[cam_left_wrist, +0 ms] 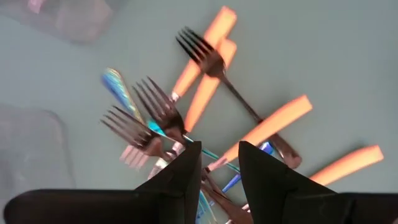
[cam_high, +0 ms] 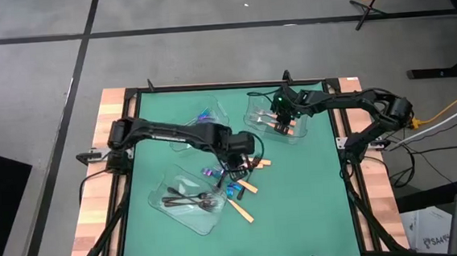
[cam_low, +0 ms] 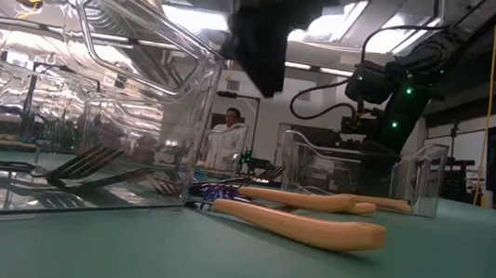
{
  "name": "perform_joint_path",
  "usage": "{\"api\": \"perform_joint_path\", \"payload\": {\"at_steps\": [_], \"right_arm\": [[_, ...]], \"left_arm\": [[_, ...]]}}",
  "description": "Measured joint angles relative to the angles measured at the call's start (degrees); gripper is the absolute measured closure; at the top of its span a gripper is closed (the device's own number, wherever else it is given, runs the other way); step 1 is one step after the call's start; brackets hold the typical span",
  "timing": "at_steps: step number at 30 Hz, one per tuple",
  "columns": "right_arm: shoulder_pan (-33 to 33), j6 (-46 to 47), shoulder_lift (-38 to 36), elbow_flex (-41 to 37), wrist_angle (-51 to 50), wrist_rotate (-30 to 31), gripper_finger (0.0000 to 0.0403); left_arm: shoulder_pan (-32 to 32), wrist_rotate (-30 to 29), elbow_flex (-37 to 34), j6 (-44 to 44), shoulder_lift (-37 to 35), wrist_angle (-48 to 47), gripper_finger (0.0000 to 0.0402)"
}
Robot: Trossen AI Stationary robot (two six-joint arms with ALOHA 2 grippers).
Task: Sort silverware by color (type)
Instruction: Put the black fork into the bottom transparent bin
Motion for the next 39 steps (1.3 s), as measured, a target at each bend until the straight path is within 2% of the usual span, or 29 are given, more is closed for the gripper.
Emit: {"api": "perform_joint_path", "payload": {"at_steps": [15, 23, 39], "right_arm": [[0.0, 0.0, 0.0, 0.0, 0.0, -0.1, 0.0288], [0.0, 0.0, 0.0, 0.0, 0.0, -0.1, 0.0288], [0.0, 0.0, 0.0, 0.0, 0.0, -0.1, 0.0288]], "left_arm": [[0.0, 0.6, 0.0, -0.2, 7.4, -1.7, 0.0301], [0.0, 0.5, -3.3, -2.7, 7.5, -1.0, 0.0301], [-0.1, 0.5, -10.8, -2.8, 7.5, 7.7, 0.0301]]}}
